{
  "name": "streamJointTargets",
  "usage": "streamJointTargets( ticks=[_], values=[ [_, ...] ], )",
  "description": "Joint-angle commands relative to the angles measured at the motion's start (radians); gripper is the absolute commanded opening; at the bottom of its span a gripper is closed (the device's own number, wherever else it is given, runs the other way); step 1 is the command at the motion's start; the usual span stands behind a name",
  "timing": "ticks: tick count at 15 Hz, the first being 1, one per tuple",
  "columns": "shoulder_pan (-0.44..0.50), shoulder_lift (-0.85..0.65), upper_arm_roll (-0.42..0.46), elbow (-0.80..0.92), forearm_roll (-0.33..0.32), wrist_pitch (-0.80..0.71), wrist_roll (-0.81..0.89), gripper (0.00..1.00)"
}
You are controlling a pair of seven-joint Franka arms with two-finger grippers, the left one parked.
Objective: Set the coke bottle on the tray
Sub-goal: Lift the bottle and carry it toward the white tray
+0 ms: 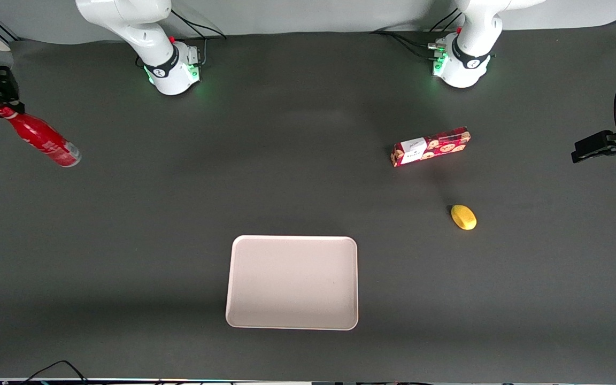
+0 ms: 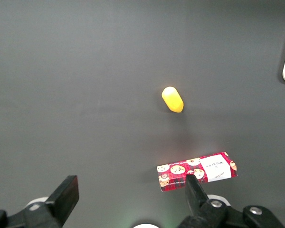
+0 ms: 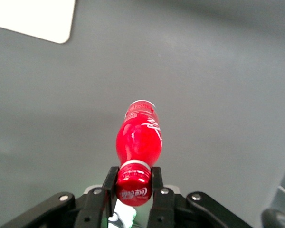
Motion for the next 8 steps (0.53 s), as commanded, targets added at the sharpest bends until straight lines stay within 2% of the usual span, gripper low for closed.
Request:
streamJointTargets(
  ticks=[1,4,8],
  values=[
    [0.004,0.225,0.154,0.293,0.031,-0.073,0.268,0.00],
    [0.033,0.374,0.276,0.439,0.029,-0.044,0.500,0.00],
    [0.096,0.517,0.287,0.450,0.028,0.134,0.675,0.00]
  ],
)
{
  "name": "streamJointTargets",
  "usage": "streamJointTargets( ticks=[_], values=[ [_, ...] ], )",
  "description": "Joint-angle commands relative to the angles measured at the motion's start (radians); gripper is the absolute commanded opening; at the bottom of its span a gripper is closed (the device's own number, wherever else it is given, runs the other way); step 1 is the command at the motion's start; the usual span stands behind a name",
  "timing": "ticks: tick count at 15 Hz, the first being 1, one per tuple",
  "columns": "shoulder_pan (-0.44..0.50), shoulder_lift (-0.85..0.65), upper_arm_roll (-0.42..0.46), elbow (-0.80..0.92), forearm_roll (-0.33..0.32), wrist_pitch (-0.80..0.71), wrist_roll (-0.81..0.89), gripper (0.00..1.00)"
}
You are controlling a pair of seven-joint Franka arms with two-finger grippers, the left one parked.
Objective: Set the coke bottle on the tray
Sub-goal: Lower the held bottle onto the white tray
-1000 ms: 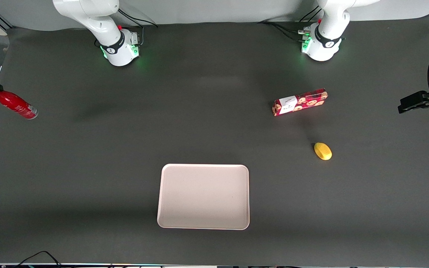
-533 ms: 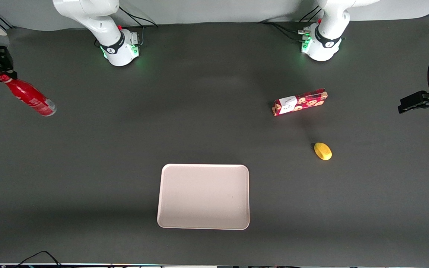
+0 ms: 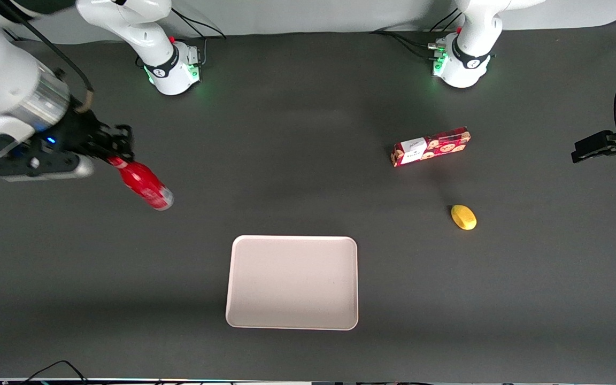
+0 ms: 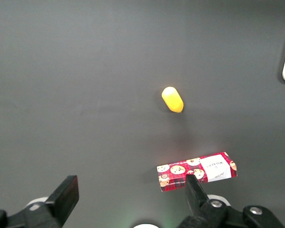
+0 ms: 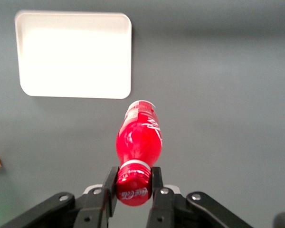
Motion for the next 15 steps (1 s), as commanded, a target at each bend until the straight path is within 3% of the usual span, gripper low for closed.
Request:
streamJointTargets(
  ticks=[1,3,6,15],
  values=[
    [0.034,0.184,0.009,0.093,0.013,0.105,0.148,0.00],
    [0.063,0.322,0.034,0.093,0.001,0.246,0.314,0.00],
    [0.095,0.425,0.034,0.092,-0.006,0.349,0.433,0.00],
    [0.123,0.516,0.042,0.049,-0.099,0.469,0.531,0.00]
  ],
)
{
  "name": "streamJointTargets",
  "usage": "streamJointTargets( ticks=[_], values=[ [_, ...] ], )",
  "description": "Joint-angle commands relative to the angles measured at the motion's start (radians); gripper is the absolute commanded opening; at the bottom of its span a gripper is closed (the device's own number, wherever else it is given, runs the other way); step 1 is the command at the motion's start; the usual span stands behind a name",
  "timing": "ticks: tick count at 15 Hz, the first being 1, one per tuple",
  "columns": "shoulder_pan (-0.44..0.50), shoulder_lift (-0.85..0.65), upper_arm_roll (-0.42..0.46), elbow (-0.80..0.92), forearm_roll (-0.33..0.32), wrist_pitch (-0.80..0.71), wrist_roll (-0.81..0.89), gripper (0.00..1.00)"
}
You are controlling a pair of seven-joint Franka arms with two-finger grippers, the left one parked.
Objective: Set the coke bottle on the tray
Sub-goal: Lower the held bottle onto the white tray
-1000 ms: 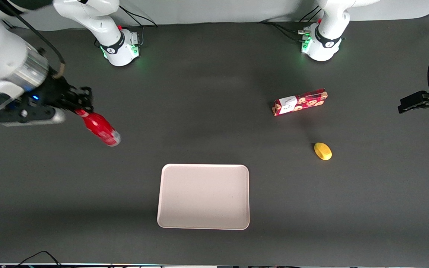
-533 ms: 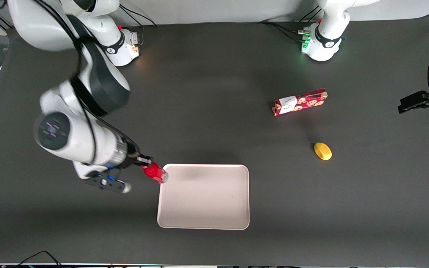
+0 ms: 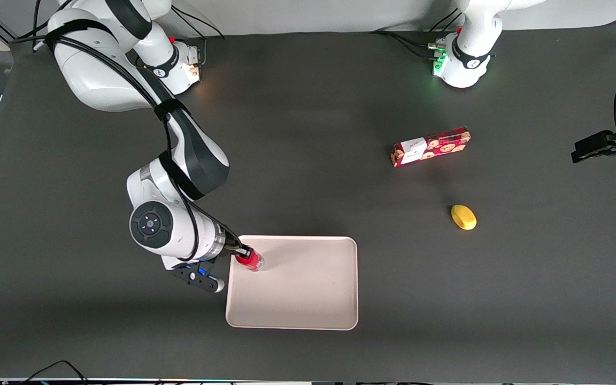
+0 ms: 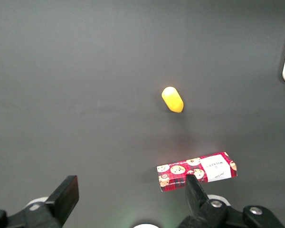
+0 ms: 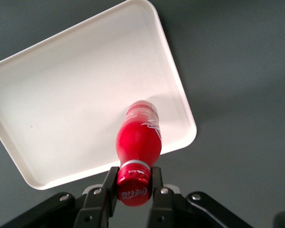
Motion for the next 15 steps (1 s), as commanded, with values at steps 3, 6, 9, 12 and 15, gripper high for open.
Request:
streamJointTargets(
  ticks=[3,6,9,12,15],
  values=[
    [-0.002,0.019,0.010,-0.031,-0.061,0.075,0.038,0.00],
    [-0.004,0.027,0.010,-0.034,-0.073,0.077,0.040,0.07],
    [-0.007,0.026,0.010,-0.032,-0.076,0.075,0.031,1.00],
    [-0.010,-0.005,0.011,-0.029,-0.076,0.062,0.024,1.00],
    [-0.010,-0.086,0.021,-0.029,-0.076,0.007,0.009,1.00]
  ],
)
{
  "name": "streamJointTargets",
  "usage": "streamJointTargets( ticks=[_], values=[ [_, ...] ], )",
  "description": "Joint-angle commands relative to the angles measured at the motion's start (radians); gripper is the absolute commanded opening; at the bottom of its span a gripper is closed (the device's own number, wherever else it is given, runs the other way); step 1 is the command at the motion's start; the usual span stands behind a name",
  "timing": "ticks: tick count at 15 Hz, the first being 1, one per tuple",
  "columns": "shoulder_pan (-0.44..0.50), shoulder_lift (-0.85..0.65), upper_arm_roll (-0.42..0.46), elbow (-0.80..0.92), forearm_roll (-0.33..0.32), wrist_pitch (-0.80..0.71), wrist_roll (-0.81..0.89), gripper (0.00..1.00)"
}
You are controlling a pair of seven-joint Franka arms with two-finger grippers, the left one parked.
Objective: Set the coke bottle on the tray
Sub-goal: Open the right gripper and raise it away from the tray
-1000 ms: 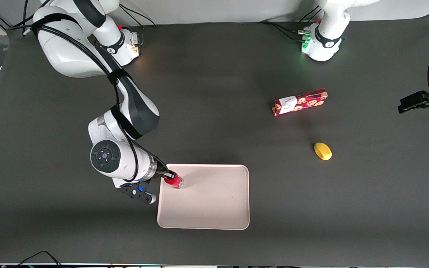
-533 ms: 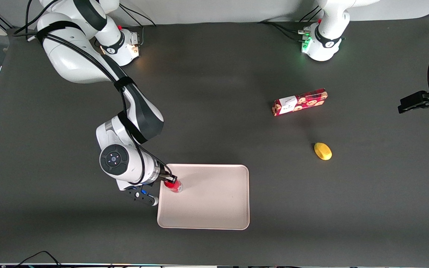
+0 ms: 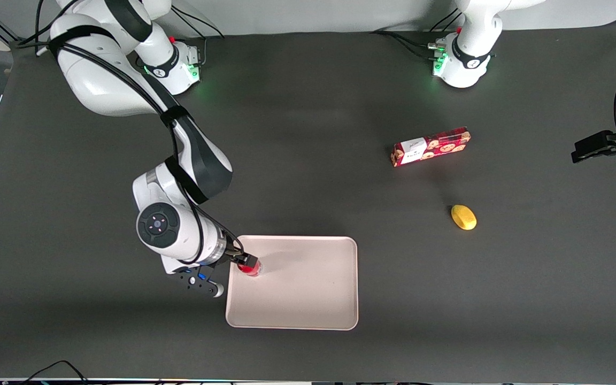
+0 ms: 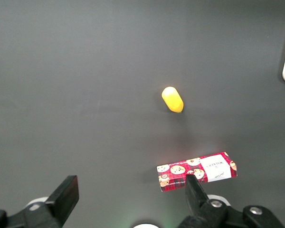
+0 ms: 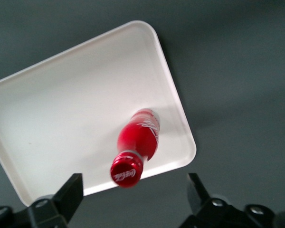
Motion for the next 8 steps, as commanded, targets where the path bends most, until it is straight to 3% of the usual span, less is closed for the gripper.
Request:
streamJointTargets(
  ticks=[1,6,8],
  values=[
    [-0.006,-0.134,0.023,-0.013,-0.016,-0.092,-0.023,1.00],
    [-0.080,-0.412,0.041,-0.030,-0.005,-0.447,-0.334,1.00],
    [-0.130,-0.534,0.033,-0.121,-0.002,-0.532,-0.440,1.00]
  ],
)
